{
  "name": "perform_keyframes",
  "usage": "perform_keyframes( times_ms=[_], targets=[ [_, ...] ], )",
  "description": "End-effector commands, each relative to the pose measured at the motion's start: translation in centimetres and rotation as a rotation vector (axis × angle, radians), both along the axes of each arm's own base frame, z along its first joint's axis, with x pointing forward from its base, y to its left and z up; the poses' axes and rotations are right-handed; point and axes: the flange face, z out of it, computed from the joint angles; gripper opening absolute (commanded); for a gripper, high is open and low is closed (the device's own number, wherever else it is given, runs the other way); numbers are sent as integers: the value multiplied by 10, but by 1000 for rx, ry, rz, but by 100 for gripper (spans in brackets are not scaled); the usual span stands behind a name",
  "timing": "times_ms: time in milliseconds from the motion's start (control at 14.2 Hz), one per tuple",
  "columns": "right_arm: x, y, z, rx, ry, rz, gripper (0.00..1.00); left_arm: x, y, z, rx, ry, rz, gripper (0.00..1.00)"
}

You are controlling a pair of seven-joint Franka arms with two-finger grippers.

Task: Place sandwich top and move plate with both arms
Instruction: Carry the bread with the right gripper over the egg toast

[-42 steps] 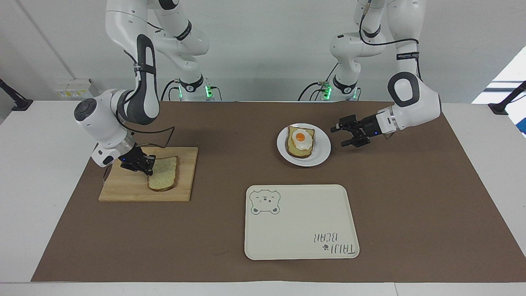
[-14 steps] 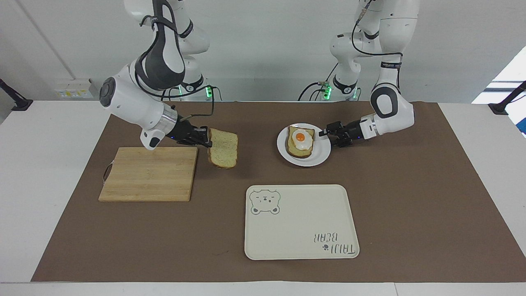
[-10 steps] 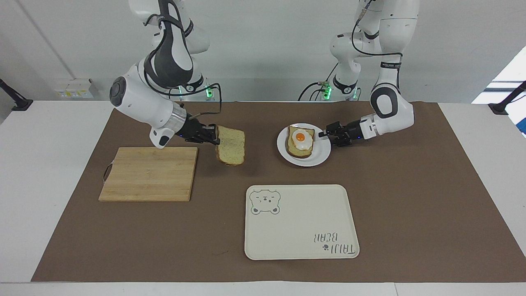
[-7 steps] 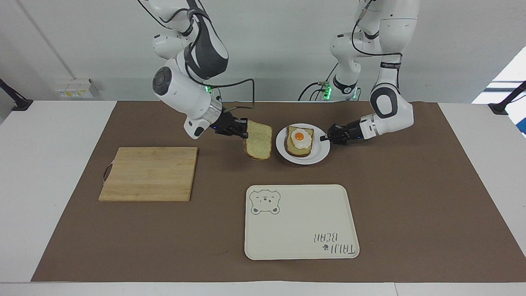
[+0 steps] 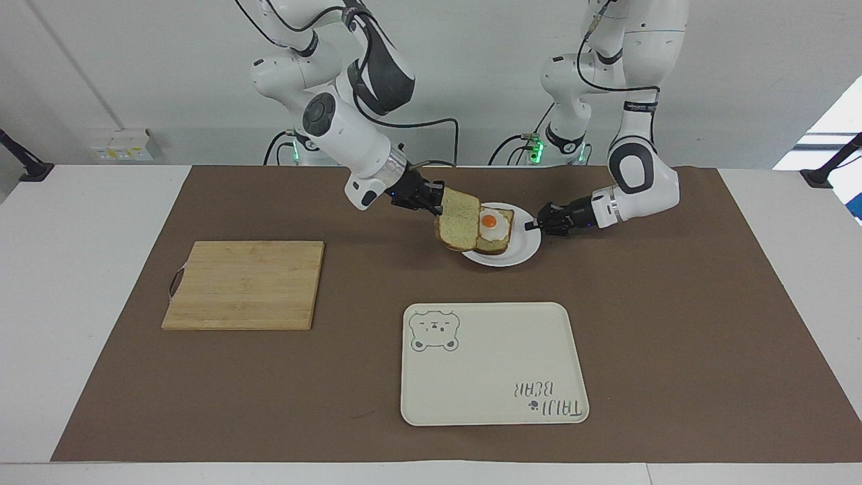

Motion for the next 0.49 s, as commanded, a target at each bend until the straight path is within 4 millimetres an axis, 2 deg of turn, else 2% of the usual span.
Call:
perform_keyframes(
  times_ms=[0,211,423],
  targets=[
    [-10,1,3,48,20,-41,0,-4,4,-4,0,-1,18,0],
    [-21,32,-12,89,-4,-72,0,-5,1,-10,11,87,70,0],
    [-32,49,-19,106,-1,-37,0,-4,1,-9,17,95,78,0]
  ],
)
